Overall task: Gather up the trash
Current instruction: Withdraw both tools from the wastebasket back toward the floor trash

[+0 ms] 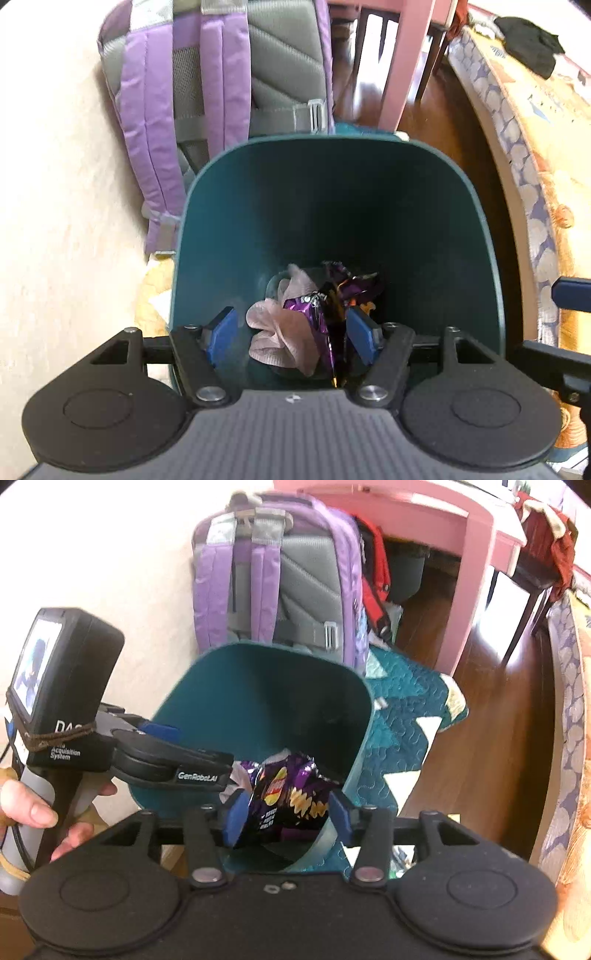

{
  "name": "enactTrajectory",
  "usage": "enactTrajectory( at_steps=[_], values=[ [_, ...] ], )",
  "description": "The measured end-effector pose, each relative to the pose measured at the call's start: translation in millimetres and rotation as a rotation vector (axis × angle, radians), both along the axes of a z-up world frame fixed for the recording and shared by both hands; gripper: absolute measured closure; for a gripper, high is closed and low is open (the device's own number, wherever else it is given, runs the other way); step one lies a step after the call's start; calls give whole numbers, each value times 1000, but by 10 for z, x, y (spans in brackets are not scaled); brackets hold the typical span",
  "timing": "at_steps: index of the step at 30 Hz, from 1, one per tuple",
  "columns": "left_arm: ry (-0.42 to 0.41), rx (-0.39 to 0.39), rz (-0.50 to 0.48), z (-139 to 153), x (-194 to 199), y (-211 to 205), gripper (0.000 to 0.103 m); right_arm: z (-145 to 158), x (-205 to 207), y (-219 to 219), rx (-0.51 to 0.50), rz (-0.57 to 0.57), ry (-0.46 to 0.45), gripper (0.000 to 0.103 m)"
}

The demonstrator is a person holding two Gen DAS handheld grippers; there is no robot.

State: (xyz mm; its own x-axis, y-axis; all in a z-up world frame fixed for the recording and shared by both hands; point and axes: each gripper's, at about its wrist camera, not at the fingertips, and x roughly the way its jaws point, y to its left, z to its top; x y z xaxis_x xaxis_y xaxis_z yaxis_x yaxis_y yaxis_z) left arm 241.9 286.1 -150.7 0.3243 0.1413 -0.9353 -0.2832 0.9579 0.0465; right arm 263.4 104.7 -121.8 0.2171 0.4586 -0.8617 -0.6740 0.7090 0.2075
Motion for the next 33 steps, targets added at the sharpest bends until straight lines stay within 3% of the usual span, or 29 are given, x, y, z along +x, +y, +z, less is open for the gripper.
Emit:
enactTrajectory(
  at_steps=[7, 16, 18, 26, 33],
  values=[
    [-110, -11, -56, 450, -206, -172, 38, 354, -202, -303, 73, -36, -77, 41],
    [-212, -7, -157, 898, -360, -618, 35, 715, -409, -887, 136, -132, -163, 39],
    [-230, -8, -187, 966, -377, -785, 30, 762, -443, -1058, 148, -160, -177, 36],
    [-259, 7, -235, 1030, -367, -1450, 24, 791, -483, -2034, 176, -322, -208, 24],
    [-214, -24, -169, 731, -261, -2096, 23, 460, -392, -2883, 125, -351, -173, 10]
  ],
)
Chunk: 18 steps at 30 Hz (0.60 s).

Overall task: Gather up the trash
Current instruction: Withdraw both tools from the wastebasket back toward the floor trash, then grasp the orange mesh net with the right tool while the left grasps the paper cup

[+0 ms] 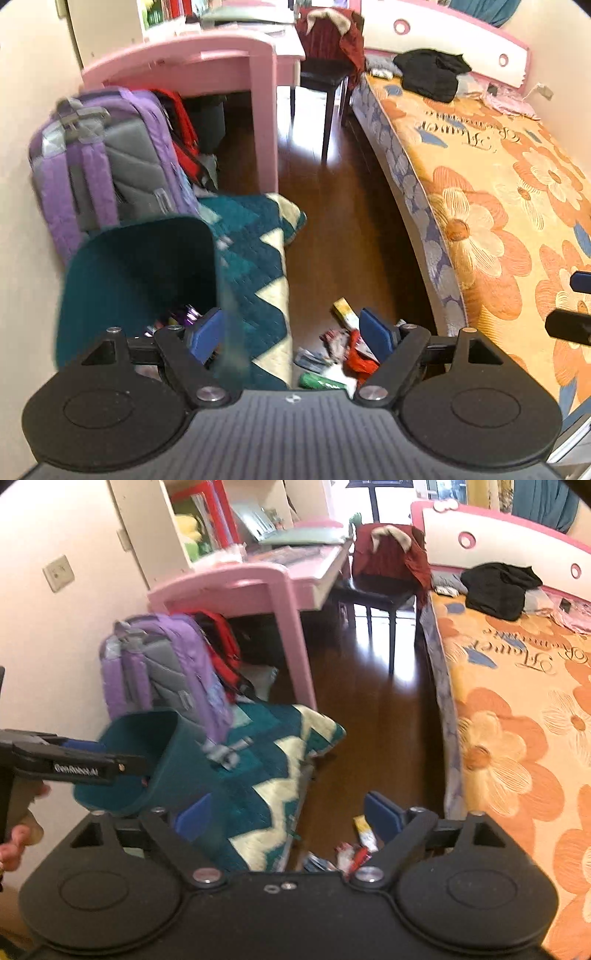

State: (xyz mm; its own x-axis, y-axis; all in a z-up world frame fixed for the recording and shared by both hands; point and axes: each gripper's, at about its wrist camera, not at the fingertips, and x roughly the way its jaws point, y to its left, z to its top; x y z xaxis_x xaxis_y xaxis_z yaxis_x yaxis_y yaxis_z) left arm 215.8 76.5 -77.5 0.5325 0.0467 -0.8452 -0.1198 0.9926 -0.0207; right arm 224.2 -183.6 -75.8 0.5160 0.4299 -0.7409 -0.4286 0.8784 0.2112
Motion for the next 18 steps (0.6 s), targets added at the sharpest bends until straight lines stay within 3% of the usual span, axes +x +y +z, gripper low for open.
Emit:
enactTrajectory(
  at_steps=[3, 10, 18],
  values=[
    [25, -27, 20, -215, 67, -257, 22, -188, 64, -227, -47, 45, 1, 3],
    [83, -83, 43, -988, 268, -747, 21, -920, 322, -494, -105, 103, 71, 2],
    [197, -81, 87, -2390, 579, -990, 20, -2137, 526, -567, -166, 125, 155, 2]
  ],
)
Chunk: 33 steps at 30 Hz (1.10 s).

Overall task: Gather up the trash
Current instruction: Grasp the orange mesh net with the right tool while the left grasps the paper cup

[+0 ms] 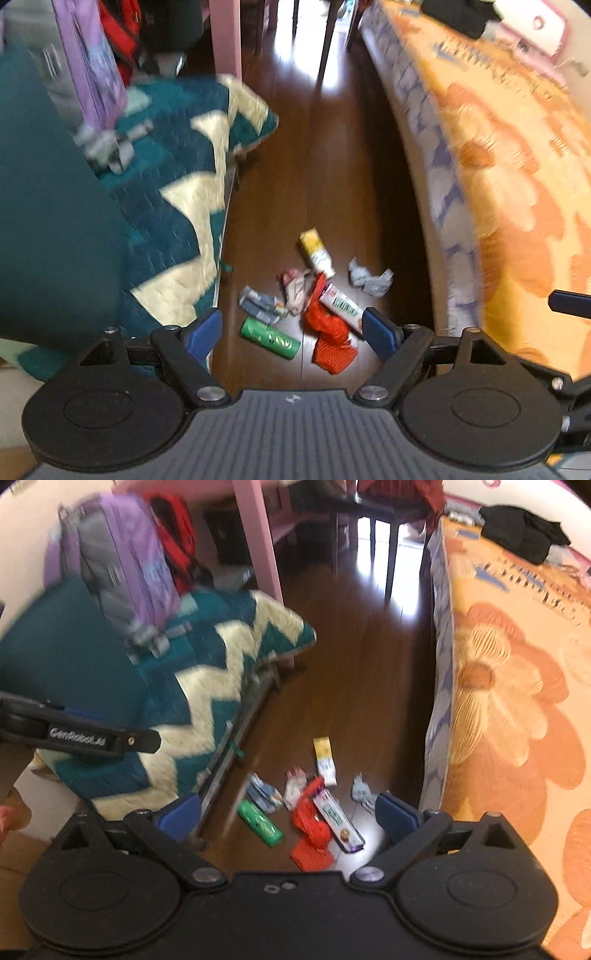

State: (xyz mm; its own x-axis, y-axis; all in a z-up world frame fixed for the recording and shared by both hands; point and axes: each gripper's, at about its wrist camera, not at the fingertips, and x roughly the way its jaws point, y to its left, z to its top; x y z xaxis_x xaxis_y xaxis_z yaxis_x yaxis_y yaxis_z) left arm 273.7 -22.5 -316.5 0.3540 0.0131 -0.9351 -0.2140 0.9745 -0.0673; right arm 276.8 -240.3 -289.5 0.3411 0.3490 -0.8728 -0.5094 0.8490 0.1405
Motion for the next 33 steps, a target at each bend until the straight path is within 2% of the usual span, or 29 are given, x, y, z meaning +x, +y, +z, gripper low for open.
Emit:
enactTrajectory(
  at_steps=[8, 16, 23, 29, 33],
  values=[
    [158, 69, 87, -1567, 214, -104, 20, -1463, 34, 128, -67, 53, 77, 3],
    [246, 99, 134, -2800, 489, -212, 20, -2784, -47, 170, -116, 77, 151, 4],
    [339, 53, 229, -3741, 733, -87, 20, -3785, 55, 263, -168, 65, 197, 6],
    [402, 21, 302, -4374, 786, 64, 20, -4449, 172, 396, -188, 42, 212, 6],
    [432, 10, 333, -4702, 754, 117, 20, -4864, 165, 459, -217, 73, 214, 6]
  ],
)
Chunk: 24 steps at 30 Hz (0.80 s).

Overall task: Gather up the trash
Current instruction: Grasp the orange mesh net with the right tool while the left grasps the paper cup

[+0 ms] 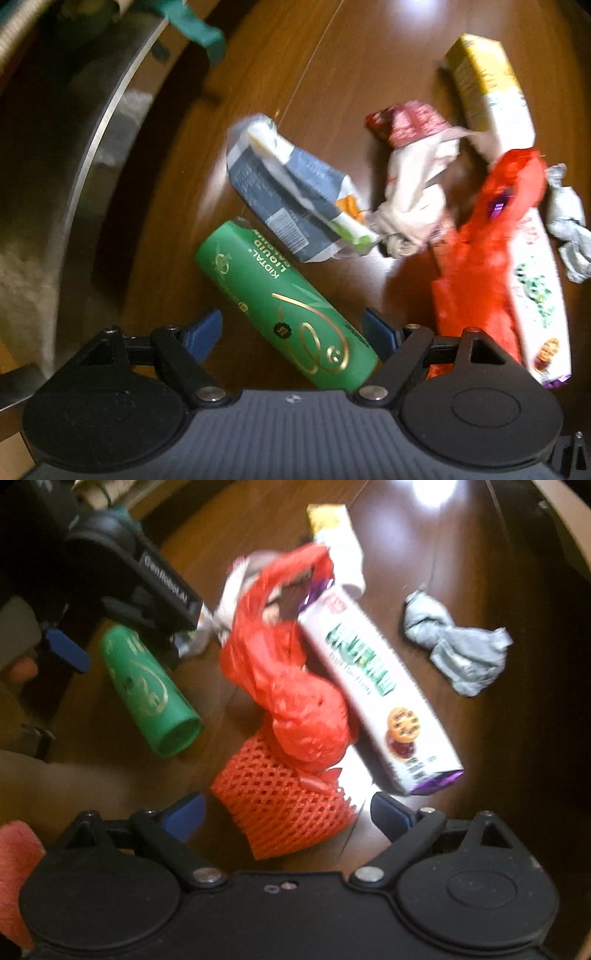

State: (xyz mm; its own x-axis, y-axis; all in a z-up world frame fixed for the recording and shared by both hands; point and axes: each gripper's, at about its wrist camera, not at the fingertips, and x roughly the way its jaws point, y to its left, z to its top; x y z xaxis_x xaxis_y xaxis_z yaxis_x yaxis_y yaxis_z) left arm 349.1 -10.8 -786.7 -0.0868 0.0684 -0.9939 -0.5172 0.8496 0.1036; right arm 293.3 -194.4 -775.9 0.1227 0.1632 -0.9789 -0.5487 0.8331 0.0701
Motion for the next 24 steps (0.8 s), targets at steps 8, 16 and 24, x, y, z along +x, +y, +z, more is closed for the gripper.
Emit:
enactTrajectory(
  at_steps=[8, 16, 24],
  values=[
    [29, -40, 27, -342, -94, -1, 21, -397, -109, 26, -38, 22, 28, 22],
    [14, -60, 66, -355, -205, 73, 42, -414, -211, 55, -66, 23, -15, 54],
    [22, -34, 28, -214, -281, 157, 49, -310, -273, 113, -81, -17, -2, 89]
  ],
)
